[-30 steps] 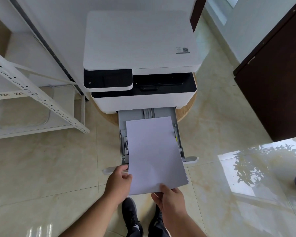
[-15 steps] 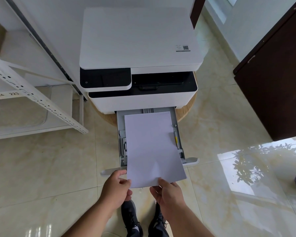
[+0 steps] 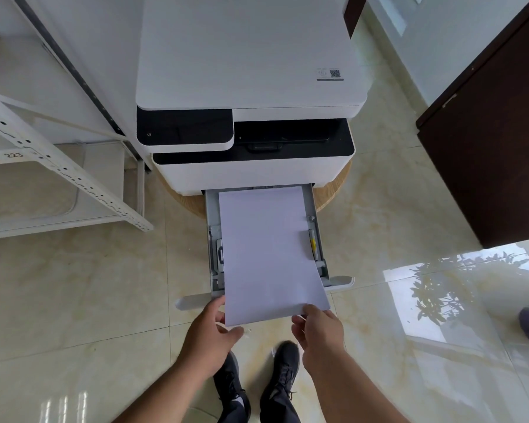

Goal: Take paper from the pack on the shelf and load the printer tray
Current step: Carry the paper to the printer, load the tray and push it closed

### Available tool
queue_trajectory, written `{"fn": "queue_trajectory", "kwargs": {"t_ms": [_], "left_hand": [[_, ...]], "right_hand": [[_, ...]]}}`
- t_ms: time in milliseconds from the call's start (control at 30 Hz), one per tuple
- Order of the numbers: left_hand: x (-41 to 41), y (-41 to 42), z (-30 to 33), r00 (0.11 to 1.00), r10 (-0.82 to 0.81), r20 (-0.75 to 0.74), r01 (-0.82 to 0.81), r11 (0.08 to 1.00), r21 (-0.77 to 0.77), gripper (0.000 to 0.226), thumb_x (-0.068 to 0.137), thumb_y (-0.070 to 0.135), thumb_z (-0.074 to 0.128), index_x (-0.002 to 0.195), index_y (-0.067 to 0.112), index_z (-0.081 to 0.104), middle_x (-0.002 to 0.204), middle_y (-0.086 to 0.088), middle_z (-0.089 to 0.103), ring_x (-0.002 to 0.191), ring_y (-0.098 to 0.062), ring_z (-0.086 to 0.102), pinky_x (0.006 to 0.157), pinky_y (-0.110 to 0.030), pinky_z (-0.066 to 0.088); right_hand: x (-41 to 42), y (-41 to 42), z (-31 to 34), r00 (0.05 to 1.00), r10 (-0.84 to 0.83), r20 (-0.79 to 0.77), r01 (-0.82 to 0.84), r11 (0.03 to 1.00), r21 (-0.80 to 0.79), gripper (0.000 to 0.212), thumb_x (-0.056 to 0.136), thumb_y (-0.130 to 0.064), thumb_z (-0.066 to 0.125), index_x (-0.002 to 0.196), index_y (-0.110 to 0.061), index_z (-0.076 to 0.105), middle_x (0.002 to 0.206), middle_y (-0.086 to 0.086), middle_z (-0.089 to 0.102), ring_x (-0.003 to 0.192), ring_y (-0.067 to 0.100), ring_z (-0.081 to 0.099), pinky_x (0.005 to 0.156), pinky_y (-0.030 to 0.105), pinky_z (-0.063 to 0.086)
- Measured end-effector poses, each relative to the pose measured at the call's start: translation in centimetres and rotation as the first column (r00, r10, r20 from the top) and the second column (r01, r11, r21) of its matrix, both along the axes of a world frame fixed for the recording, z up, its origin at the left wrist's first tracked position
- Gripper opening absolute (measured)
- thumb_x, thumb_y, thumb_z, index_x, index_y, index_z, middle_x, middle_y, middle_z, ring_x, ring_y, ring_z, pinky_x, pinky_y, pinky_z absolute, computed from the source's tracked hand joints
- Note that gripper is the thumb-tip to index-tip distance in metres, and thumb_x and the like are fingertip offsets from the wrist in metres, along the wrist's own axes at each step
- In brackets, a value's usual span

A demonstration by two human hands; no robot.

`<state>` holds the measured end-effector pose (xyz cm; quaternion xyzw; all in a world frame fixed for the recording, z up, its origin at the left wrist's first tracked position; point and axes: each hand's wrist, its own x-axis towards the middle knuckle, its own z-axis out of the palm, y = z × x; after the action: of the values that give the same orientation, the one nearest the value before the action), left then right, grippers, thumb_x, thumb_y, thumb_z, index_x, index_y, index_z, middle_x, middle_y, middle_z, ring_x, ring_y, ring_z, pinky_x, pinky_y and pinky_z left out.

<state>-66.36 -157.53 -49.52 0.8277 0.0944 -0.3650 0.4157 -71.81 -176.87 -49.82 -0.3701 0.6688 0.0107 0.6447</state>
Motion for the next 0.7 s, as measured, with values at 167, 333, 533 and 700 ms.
{"fn": "queue_trajectory", "kwargs": {"t_ms": [167, 333, 533, 700], "left_hand": [[0.7, -0.3, -0.1, 0.996, -0.005, 0.085, 0.002, 0.999, 0.036, 0.043, 0.09, 0.016, 0.073, 0.129, 0.03, 0.062, 0.086, 0.004, 0.069, 0.08, -0.011, 0.067, 0.068, -0.021, 0.047], [1.1, -0.3, -0.5, 0.994, -0.003, 0.108, -0.004, 0.998, 0.06, 0.033, 0.09, 0.016, 0.071, 0.119, 0.031, 0.066, 0.082, 0.003, 0.07, 0.077, -0.009, 0.066, 0.065, -0.019, 0.044], [1.6, -0.4, -0.7, 0.986, 0.036, 0.162, -0.048, 0.997, 0.069, 0.03, 0.091, 0.015, 0.071, 0.108, 0.035, 0.058, 0.083, 0.01, 0.07, 0.08, -0.003, 0.065, 0.065, -0.015, 0.043], [2.1, -0.3, -1.0, 0.982, 0.023, 0.188, -0.041, 0.995, 0.092, 0.025, 0.093, 0.016, 0.07, 0.105, 0.033, 0.057, 0.085, 0.012, 0.07, 0.079, -0.001, 0.064, 0.064, -0.014, 0.042]], "right_hand": [[1.0, -0.7, 0.0, 0.998, -0.032, 0.05, 0.029, 0.998, 0.056, 0.012, 0.098, -0.006, 0.058, 0.107, 0.001, 0.061, 0.087, 0.015, 0.066, 0.068, 0.024, 0.067, 0.065, 0.035, 0.062], [1.1, -0.9, 0.1, 0.997, -0.053, 0.048, 0.05, 0.997, 0.057, 0.009, 0.097, 0.0, 0.055, 0.101, 0.002, 0.063, 0.08, 0.016, 0.069, 0.067, 0.024, 0.072, 0.07, 0.035, 0.064], [2.0, -1.0, -0.1, 0.997, -0.047, 0.054, 0.045, 0.998, 0.039, 0.011, 0.096, 0.001, 0.059, 0.102, 0.006, 0.067, 0.08, 0.019, 0.076, 0.067, 0.023, 0.074, 0.067, 0.032, 0.062], [2.6, -1.1, 0.0, 0.997, -0.049, 0.06, 0.046, 0.998, 0.049, 0.008, 0.096, 0.001, 0.061, 0.097, 0.006, 0.068, 0.077, 0.018, 0.076, 0.067, 0.022, 0.073, 0.071, 0.032, 0.062]]}}
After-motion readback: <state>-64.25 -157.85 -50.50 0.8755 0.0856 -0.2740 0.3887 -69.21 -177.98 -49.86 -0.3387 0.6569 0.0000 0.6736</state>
